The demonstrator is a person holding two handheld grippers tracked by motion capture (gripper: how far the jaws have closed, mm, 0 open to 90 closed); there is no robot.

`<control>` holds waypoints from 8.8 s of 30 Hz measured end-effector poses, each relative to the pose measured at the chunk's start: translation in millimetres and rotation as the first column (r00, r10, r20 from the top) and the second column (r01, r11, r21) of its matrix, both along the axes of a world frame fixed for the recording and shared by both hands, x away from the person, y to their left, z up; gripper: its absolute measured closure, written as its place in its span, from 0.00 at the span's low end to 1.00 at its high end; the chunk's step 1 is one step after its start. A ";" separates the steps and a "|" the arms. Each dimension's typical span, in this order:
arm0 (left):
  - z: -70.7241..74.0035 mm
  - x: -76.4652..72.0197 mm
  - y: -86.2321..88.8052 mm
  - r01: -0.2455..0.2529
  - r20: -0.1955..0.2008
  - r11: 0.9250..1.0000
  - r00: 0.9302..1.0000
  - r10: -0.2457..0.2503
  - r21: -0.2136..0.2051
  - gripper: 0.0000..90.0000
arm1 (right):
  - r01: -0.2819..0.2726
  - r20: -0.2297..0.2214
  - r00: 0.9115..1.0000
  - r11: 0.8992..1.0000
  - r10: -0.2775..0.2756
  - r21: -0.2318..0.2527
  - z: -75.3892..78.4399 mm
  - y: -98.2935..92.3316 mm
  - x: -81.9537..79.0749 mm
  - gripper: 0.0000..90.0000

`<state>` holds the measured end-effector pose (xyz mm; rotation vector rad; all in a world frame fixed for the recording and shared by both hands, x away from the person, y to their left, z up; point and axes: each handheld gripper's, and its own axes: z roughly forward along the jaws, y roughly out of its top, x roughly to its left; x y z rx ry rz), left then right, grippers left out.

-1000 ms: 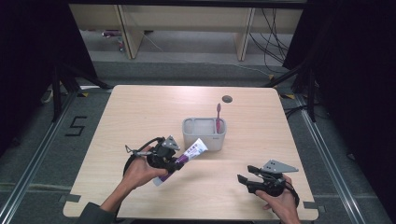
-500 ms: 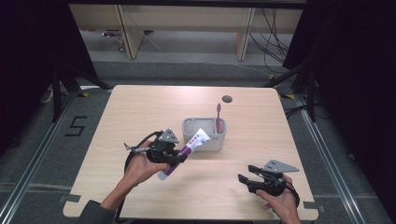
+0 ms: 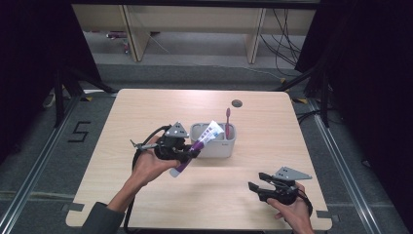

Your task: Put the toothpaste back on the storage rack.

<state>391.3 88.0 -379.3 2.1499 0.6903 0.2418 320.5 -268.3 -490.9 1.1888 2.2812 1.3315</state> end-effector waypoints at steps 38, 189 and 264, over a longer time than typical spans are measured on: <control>26.3 34.7 -31.1 -0.110 0.093 0.976 0.987 0.129 -0.190 0.83 | 0.005 -0.005 1.000 1.000 -0.004 0.013 0.0 0.9 -0.9 0.44; -34.1 51.9 -20.9 -0.297 0.048 0.918 0.946 0.320 -0.261 0.35 | 0.019 0.004 1.000 1.000 -0.019 0.009 -1.9 0.1 2.7 0.34; -71.4 -41.7 55.2 -0.239 0.059 0.946 0.965 0.257 -0.220 0.22 | 0.011 -0.034 0.999 1.000 -0.010 0.024 -5.0 2.3 3.5 0.34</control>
